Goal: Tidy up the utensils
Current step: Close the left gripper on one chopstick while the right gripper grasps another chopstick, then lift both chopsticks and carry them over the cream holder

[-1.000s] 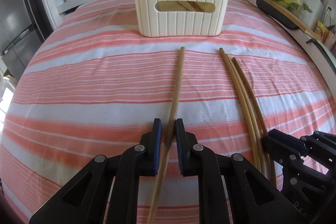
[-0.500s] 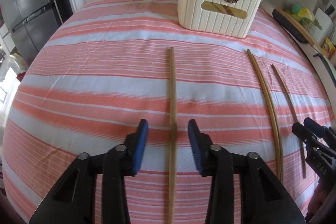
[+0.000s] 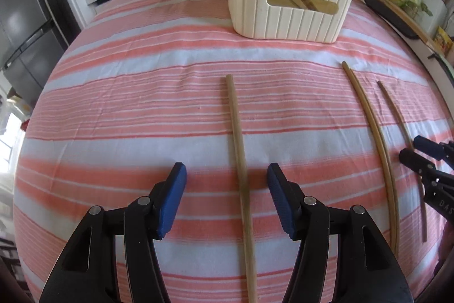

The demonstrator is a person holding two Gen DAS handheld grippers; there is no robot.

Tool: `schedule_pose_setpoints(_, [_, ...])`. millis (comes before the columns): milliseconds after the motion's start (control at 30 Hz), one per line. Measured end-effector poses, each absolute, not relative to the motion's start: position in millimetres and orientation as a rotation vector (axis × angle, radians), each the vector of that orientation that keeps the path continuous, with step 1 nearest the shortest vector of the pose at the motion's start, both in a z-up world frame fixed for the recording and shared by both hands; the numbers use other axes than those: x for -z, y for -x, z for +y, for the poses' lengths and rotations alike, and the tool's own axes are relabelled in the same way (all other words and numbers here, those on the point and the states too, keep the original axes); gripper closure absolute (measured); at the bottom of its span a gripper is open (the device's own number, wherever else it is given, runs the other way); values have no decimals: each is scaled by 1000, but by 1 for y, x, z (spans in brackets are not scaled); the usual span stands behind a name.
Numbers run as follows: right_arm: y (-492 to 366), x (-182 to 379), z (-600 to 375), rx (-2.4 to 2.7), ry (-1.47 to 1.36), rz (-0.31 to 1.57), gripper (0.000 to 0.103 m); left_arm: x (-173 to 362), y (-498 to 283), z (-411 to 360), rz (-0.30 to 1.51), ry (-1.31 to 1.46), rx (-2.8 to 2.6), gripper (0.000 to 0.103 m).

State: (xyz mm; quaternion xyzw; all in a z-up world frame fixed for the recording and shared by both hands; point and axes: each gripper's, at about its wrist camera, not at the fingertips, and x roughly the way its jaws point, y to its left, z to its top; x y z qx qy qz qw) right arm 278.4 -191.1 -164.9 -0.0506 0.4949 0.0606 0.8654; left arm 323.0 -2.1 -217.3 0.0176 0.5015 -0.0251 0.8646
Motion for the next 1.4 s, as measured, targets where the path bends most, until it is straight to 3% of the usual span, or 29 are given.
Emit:
schedule_pose_setpoints(300, [-356,165,-194,-174,122,1082,81,216,-382,1,1137,-33,102,48])
schedule_pose_setpoints(367, [-366,166,-192,-182,133,1083,88,216,-389,-1,1131,-28,110,57])
schedule_pose_setpoints(433, [-375,166,-189,-192,138,1081,95,215,-395,-3,1119,-30,117,95])
schedule_pose_setpoints(467, [-378,166,-188,-196,132,1082,97,214,-397,-3,1122,-15,131,98])
schedule_pose_setpoints(633, [-380,147,-196,-217,43,1026,97,183,-382,6,1033,44,163,98])
schedule_pose_setpoints(1033, [-279,7,-198,-325,-31,710,97,51,-291,35,716,131,235,98])
schedule_pose_setpoints(1400, [-217,-51,-192,-338,-29,510,97,5,-248,30,605,135,277,98])
